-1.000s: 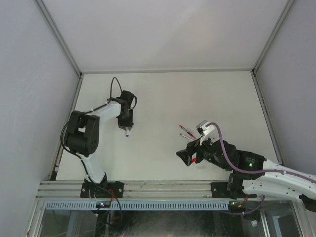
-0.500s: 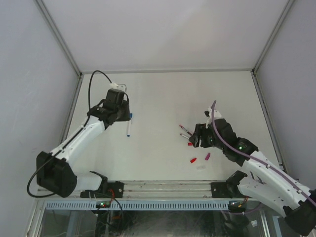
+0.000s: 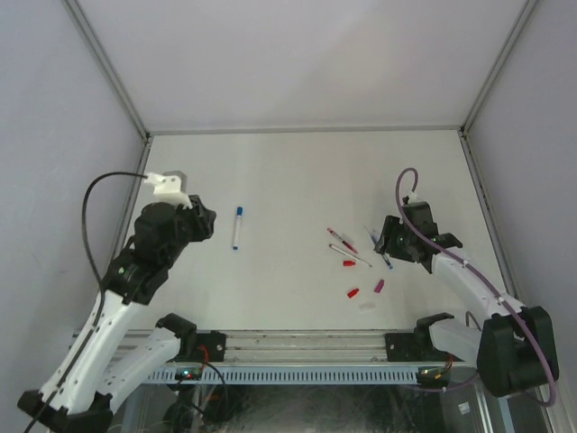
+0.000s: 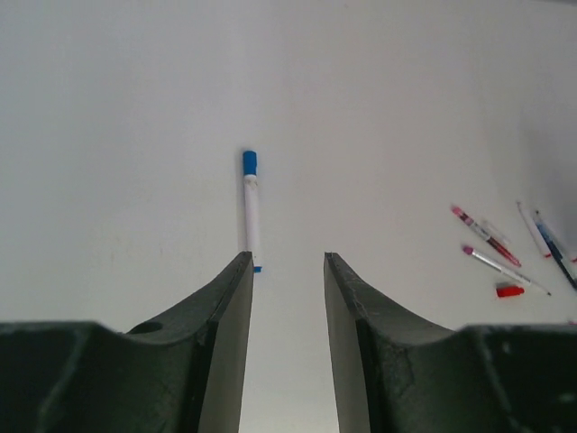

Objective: Insert the pens into the pen caps
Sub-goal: Pick up the pen from the center of the board.

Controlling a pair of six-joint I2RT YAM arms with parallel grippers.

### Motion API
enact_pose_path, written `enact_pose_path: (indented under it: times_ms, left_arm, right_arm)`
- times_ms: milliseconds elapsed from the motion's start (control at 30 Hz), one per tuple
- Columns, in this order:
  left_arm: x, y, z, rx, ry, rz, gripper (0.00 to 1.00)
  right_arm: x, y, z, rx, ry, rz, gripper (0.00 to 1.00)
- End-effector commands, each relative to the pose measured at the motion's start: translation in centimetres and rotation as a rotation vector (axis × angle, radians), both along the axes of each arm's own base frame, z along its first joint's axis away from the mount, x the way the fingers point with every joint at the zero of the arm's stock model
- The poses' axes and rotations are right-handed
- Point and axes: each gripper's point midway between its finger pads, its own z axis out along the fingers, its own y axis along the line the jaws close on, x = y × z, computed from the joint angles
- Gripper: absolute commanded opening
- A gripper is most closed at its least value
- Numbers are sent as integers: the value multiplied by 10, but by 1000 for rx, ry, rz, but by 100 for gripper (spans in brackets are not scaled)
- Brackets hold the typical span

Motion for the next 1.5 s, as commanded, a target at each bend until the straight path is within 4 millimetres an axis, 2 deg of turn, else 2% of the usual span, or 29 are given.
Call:
enact_pose_path:
  times_ms: [0,133,400,700,800,1033,1167,1467]
  left_arm:
    - [-8,32,2,34,-79,130,44]
    - [-11,30,-5,43,-65,107,44]
    - [-7,23,-8,75,-29,61,41]
    - [-10,29,-6,62,-47,84,39]
    - [-10,29,-5,56,-53,86,38]
    - [-9,28,-7,58,-46,81,38]
    - [-9,28,-9,63,-36,78,37]
    - [-8,25,-12,68,-22,67,37]
  right_arm:
    - [21,-7,-1,-36,-24,-6,55]
    - [20,-10,-17,-76,51,27,55]
    - [25,-15,-22,-128,104,35,53]
    - [25,-15,-31,-169,159,63,37]
    - [24,-12,-35,-175,178,81,34]
    - [25,-6,-39,-183,198,109,32]
    - [27,0,-33,-173,176,125,31]
    - [29,-1,-30,-187,174,129,31]
